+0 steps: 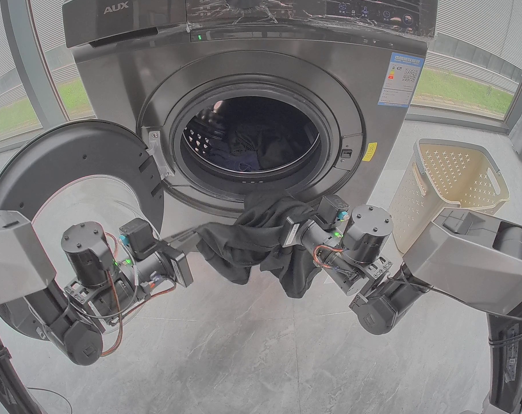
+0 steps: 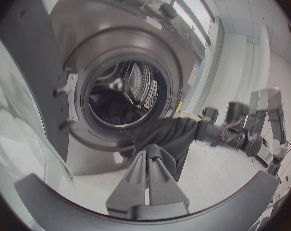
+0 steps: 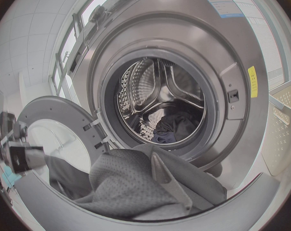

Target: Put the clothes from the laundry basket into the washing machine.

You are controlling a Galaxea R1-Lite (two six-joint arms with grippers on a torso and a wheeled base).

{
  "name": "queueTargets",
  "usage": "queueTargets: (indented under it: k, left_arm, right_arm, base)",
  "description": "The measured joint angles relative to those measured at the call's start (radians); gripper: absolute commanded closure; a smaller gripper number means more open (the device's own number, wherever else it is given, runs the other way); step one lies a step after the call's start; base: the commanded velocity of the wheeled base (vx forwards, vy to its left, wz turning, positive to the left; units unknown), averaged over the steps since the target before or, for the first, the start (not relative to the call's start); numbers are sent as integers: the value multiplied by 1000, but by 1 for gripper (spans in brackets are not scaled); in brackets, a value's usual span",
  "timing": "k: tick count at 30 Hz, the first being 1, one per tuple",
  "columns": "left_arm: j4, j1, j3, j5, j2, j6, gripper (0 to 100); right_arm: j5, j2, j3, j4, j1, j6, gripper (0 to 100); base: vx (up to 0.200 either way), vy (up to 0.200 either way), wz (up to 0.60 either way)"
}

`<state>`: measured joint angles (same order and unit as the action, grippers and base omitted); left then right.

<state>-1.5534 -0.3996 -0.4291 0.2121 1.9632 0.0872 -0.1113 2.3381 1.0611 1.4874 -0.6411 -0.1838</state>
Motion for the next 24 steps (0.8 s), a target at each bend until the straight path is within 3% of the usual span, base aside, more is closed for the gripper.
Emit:
queueTargets:
  k: [7,8,17,24]
  left_arm:
    - [0,-11,14,-10,105,-6,100]
    - [0,-11,15,-12,111,-6,0]
    - [0,-20,96,10,128,-5,0]
    - [0,-74,213,66,144,-70,0]
  right_arm:
    - [-1,-36,-12,12,-4,-5,100]
    - [-1,-40,-13,13,-3,-5,100]
    - [-1,-60,12,2,34,-1,100]
    - [0,-73,39,-2,62,5,100]
  base:
    - [0,0,0]
    - [0,0,0]
    - [0,0,0]
    - [0,0,0]
